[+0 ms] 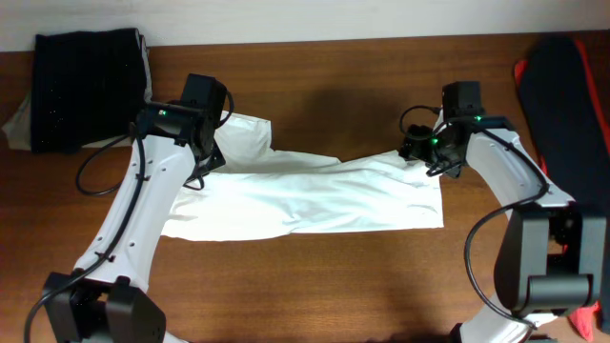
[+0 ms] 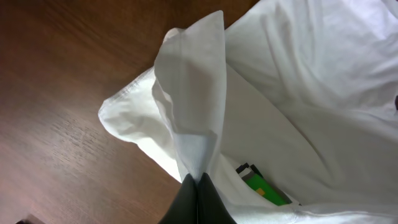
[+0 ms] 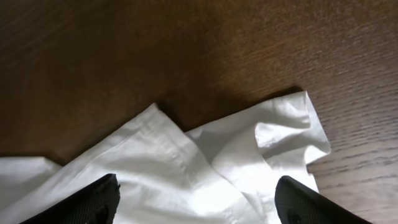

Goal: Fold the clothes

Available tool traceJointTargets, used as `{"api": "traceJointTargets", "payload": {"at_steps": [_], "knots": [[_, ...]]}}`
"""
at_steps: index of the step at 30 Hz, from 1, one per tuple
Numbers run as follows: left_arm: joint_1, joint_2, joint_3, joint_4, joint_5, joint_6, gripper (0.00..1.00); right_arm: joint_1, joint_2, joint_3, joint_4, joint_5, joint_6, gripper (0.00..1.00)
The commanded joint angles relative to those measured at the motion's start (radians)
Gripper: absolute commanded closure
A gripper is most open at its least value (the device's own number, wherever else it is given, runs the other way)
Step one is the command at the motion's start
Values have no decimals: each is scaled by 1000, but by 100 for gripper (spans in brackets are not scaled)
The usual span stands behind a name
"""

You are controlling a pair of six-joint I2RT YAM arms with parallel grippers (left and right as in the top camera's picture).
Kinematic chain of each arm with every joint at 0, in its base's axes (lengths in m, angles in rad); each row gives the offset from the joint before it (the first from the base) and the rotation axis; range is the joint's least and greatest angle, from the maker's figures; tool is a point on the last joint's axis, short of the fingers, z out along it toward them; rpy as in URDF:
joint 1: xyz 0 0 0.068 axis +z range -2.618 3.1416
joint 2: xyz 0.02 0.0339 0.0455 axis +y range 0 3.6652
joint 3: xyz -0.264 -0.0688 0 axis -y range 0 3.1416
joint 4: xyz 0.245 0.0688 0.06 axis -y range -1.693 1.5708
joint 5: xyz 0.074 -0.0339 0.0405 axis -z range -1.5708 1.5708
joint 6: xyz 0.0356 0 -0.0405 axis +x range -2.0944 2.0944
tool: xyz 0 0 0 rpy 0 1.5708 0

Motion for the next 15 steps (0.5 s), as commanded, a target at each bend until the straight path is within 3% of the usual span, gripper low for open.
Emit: {"api": "traceJointTargets", "payload": {"at_steps": [1, 5, 15], "knots": [[0, -23, 3, 3, 3, -17, 99, 6, 53, -1, 19, 14, -5, 19], [0, -23, 3, 8, 3, -17, 99, 33, 77, 1, 74, -25, -36, 21], [0, -23, 3, 26, 3, -17, 98, 163, 123, 87, 87, 122, -81, 17]]}}
